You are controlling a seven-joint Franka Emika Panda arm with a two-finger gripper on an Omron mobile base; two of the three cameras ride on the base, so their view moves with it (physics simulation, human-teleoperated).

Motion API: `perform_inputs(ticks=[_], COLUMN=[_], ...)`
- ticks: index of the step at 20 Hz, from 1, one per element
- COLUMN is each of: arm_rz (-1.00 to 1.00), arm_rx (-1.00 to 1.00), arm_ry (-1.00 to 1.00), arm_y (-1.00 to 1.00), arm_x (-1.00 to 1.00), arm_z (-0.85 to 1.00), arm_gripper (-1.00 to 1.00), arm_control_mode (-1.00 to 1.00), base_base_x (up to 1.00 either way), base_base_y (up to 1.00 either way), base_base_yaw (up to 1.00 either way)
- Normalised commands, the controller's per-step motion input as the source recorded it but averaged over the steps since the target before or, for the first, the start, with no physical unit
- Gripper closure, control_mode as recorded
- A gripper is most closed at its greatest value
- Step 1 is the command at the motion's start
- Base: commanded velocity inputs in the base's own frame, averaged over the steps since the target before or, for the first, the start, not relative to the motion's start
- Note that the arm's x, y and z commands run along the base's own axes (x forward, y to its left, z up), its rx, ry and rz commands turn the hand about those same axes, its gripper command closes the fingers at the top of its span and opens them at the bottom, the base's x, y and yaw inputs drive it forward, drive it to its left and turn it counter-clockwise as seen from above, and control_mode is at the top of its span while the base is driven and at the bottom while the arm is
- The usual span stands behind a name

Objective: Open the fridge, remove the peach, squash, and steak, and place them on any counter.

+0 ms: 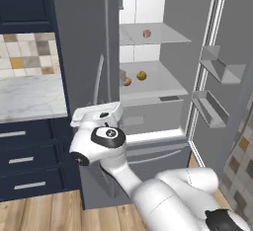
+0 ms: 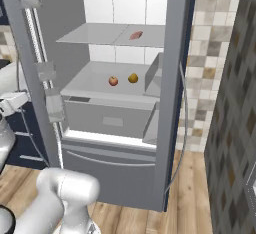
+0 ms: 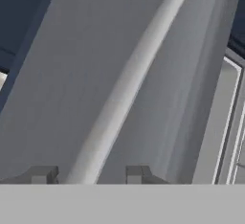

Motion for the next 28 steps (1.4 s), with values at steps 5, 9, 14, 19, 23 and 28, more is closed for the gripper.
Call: perform_inputs(ticks=[5,9,14,19,23,28], arm_rz=[-0.11,-0.18,-0.25,-0.22,-0.2,-0.04], arm_rx=[-0.17,-0.22,-0.12,-0.06,-0.02,0.01], arm_ry=[0.0,0.34,0.07,-0.12,-0.12,-0.33], arm_y=[1.0,1.0,0.94,0.6,0.01,0.01], arm_x=[-0.55,-0.01,0.0,-0.16,0.0,-0.53], arm_z=[0.39,0.09,-0.04,-0.74,-0.8,-0.07], arm_gripper=[1.0,-1.0,-1.0,-1.0,-1.0,-1.0], arm_control_mode=[-1.0,-1.0,-1.0,-1.0,-1.0,-1.0], base_base_x=[0.0,0.0,0.0,0.0,0.0,0.0], base_base_y=[0.0,0.0,0.0,0.0,0.0,0.0], base_base_yaw=[0.0,0.0,0.0,0.0,0.0,0.0])
